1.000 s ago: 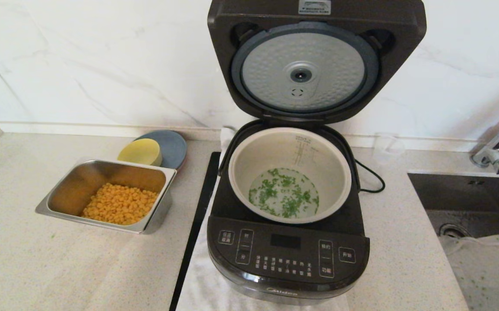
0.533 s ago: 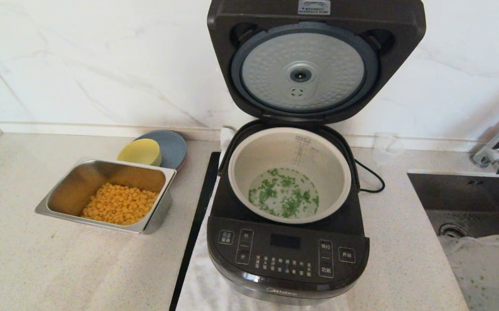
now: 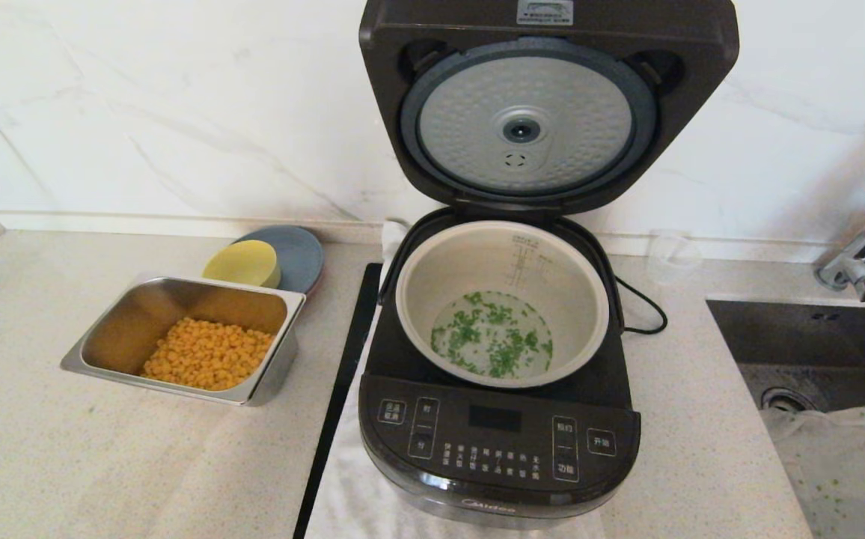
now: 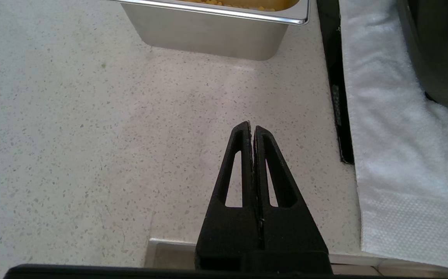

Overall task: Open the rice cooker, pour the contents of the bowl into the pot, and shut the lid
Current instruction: Fill a bowl with water from the tap, then pour the water from the bowl into the rice cooker

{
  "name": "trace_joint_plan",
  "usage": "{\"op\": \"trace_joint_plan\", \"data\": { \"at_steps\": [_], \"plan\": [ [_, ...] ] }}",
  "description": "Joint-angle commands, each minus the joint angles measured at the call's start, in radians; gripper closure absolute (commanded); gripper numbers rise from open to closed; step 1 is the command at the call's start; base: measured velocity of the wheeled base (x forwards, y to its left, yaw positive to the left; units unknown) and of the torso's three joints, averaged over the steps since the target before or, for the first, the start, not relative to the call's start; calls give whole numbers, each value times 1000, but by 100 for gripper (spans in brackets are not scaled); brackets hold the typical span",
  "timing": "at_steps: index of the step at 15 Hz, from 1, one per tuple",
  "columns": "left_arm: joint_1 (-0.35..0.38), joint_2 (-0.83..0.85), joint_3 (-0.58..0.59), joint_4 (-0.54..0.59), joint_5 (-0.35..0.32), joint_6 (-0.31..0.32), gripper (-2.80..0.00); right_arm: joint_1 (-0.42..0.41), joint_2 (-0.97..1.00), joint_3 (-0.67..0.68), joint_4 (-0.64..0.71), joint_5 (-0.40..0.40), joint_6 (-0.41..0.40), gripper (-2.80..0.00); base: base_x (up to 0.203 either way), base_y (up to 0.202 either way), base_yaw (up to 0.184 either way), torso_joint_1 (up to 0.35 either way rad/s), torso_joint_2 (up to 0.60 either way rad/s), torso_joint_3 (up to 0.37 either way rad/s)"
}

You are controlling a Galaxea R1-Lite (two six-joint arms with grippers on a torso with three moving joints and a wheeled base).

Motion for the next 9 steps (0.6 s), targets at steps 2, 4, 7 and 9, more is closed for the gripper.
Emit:
{"op": "trace_joint_plan", "data": {
  "at_steps": [2, 4, 7, 9],
  "plan": [
    [0, -2, 0, 0, 0, 0, 0, 124, -198, 114, 5, 13, -63, 0, 0, 0, 0, 0, 0, 0],
    [0, -1, 0, 0, 0, 0, 0, 204, -275, 169, 9, 13, -70, 0, 0, 0, 0, 0, 0, 0],
    [0, -1, 0, 0, -1, 0, 0, 352, -390, 281, 30, 13, -63, 0, 0, 0, 0, 0, 0, 0],
    [0, -1, 0, 0, 0, 0, 0, 463, -451, 333, 50, 12, -58, 0, 0, 0, 0, 0, 0, 0]
  ]
}}
